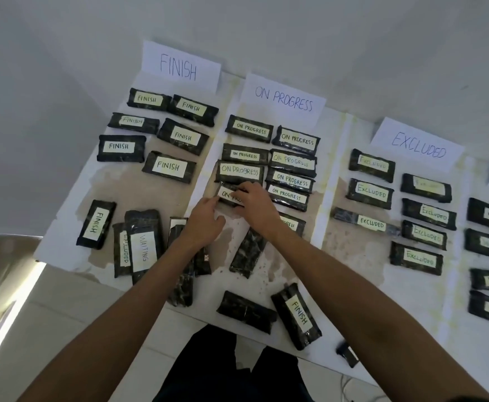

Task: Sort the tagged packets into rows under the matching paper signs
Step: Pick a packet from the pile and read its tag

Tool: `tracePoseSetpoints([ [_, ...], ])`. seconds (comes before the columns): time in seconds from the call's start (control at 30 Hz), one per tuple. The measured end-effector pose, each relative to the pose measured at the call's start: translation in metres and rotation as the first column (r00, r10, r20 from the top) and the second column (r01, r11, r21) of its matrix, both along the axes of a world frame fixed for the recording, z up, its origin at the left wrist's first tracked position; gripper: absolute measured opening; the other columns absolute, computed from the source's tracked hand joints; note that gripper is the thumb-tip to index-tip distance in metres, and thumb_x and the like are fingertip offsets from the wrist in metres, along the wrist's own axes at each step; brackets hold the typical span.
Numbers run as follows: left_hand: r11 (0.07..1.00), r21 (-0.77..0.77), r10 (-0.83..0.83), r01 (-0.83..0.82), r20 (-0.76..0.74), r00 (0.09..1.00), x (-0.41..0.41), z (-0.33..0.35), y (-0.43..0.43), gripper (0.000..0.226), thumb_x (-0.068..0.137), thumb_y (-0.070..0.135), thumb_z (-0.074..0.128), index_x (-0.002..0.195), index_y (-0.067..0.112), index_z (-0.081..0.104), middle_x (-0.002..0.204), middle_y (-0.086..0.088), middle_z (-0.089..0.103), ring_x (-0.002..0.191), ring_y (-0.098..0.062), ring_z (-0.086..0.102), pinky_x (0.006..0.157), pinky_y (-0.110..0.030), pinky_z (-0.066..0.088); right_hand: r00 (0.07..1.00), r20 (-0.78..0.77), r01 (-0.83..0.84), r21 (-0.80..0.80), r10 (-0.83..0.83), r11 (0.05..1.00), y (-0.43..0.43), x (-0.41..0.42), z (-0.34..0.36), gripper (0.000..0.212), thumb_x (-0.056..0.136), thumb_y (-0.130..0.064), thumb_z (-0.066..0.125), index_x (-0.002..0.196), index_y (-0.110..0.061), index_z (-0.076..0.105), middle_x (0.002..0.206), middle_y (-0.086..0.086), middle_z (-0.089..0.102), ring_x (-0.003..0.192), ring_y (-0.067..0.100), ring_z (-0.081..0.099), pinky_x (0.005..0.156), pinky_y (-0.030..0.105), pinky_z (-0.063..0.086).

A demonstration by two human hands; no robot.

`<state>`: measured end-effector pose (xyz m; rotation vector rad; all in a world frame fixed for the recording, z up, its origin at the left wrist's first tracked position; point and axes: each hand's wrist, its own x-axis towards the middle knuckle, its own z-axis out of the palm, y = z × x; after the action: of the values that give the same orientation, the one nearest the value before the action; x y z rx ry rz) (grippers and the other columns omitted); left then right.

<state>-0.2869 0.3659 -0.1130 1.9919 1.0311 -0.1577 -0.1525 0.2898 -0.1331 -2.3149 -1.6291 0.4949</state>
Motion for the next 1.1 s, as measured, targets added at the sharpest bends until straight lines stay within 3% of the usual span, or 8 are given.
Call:
tracePoseSetpoints([
  [0.27,0.995,0.062,-0.081,0.078,0.039,0.996,-0.005,0.004,-0.001,0.054,0.086,0.009,0.054,0.137,0.007,0.039,0.131,-0.017,0.044,0.119,-0.032,0.044,0.102,-0.04,0.039,0.998,0.047,-0.046,0.074,0.043,0.996,-0.004,0.003,0.002,0.033,0.075,-0.014,0.076,0.106,-0.005,0.068,0.107,0.02,0.064,0.092,0.039,0.059,0.076,0.047,0.051],
  [0.4,0.979,0.147,-0.15,0.142,0.05,0.987,-0.02,0.012,-0.012,0.049,0.086,0.012,0.054,0.134,0.011,0.043,0.129,-0.014,0.046,0.119,-0.03,0.044,0.098,-0.038,0.038,0.989,0.07,-0.135,0.109,0.128,0.985,-0.025,-0.01,0.02,0.038,0.068,0.007,0.065,0.104,-0.005,0.067,0.106,0.018,0.063,0.095,0.036,0.056,0.078,0.045,0.049],
  [0.57,0.965,0.162,-0.222,0.208,0.079,0.972,-0.044,0.017,-0.037,0.043,0.088,0.012,0.052,0.131,0.011,0.048,0.125,-0.01,0.05,0.117,-0.025,0.044,0.099,-0.032,0.036,0.867,0.144,-0.456,-0.154,0.476,0.877,-0.071,-0.032,0.023,0.044,0.074,0.001,0.066,0.115,-0.014,0.061,0.113,0.017,0.057,0.098,0.034,0.053,0.08,0.044,0.048],
  [0.73,0.977,0.069,-0.208,0.204,0.069,0.976,-0.059,0.019,-0.059,0.043,0.089,0.011,0.051,0.132,0.012,0.047,0.126,-0.008,0.048,0.118,-0.023,0.044,0.101,-0.033,0.037,0.757,0.331,-0.504,-0.255,0.564,0.825,-0.094,-0.045,0.017,0.021,0.075,-0.017,0.07,0.095,-0.017,0.065,0.094,0.007,0.061,0.081,0.028,0.056,0.067,0.037,0.048],
  [0.83,0.986,0.019,-0.165,0.164,0.093,0.982,-0.064,0.024,-0.067,0.041,0.089,0.012,0.051,0.131,0.012,0.048,0.124,-0.007,0.049,0.117,-0.022,0.046,0.1,-0.036,0.04,0.764,0.334,-0.478,-0.282,0.552,0.832,-0.1,-0.048,0.02,0.034,0.068,-0.021,0.071,0.1,-0.014,0.063,0.095,0.01,0.062,0.083,0.031,0.057,0.067,0.038,0.048],
  [0.93,0.991,-0.016,-0.129,0.132,0.119,0.984,-0.063,0.029,-0.07,0.04,0.089,0.011,0.053,0.129,0.012,0.049,0.124,-0.007,0.05,0.115,-0.022,0.049,0.099,-0.035,0.041,0.871,0.216,-0.38,-0.274,0.442,0.883,-0.102,-0.051,0.032,0.033,0.069,-0.017,0.067,0.101,-0.011,0.063,0.089,0.011,0.064,0.077,0.031,0.059,0.063,0.038,0.046],
  [1.0,0.994,-0.052,-0.093,0.1,0.138,0.986,-0.061,0.031,-0.07,0.039,0.089,0.011,0.053,0.128,0.013,0.051,0.123,-0.007,0.051,0.113,-0.021,0.05,0.096,-0.034,0.042,0.98,0.009,-0.192,-0.205,0.198,0.96,-0.1,-0.049,0.044,0.026,0.079,-0.013,0.057,0.105,-0.012,0.062,0.091,0.008,0.064,0.079,0.028,0.058,0.065,0.036,0.047],
  [1.1,0.991,-0.105,-0.067,0.084,0.156,0.985,-0.056,0.035,-0.072,0.037,0.09,0.013,0.054,0.127,0.015,0.052,0.12,-0.005,0.053,0.105,-0.017,0.053,0.087,-0.027,0.043,0.838,-0.456,0.225,-0.209,-0.298,0.952,-0.101,-0.037,0.067,0.019,0.083,-0.014,0.06,0.1,-0.006,0.06,0.082,0.007,0.058,0.072,0.022,0.054,0.063,0.032,0.043],
])
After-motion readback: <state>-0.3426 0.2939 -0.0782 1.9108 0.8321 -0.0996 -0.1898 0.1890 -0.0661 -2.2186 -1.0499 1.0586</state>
